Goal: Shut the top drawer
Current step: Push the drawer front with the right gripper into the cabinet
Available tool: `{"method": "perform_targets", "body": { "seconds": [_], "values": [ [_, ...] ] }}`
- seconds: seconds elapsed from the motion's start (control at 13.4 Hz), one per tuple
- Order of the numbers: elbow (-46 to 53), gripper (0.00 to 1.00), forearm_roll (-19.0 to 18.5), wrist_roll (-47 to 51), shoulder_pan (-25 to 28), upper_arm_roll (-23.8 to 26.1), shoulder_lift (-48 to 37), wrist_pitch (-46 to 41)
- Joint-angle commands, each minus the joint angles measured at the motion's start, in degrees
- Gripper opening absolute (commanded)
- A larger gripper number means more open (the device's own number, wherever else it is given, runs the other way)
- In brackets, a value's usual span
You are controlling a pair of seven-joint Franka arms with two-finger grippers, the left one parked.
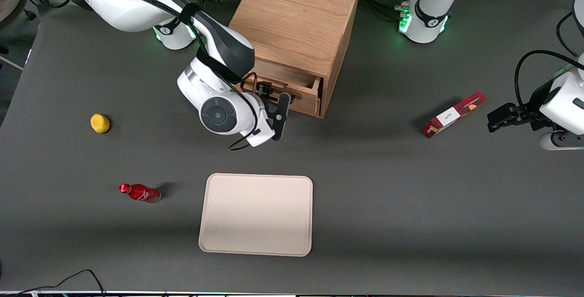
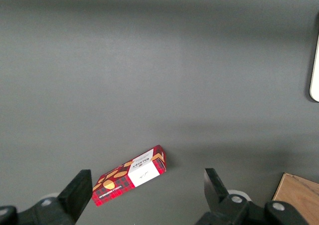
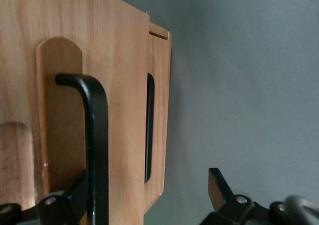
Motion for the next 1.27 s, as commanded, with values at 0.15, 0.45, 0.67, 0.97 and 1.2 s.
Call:
{"method": "perform_targets", "body": {
  "seconds": [0.15,0.45,0.67,0.97,1.2],
  "values": [
    [-4.41,1.00,0.19,3.24,-0.54,2.79,-2.75,2.94],
    [-7.67,1.00,0.27,3.50,-0.71,4.03,-4.33,4.26],
    [-8.99,1.00,0.36,3.76,-0.71,4.73,-5.65,4.08],
    [-8.64,1.00,0.36,3.76,-1.24,5.08,-6.01,3.21],
    [-6.80,1.00,2.02,2.98,-2.55,5.26,-6.18,-0.21]
  ]
}}
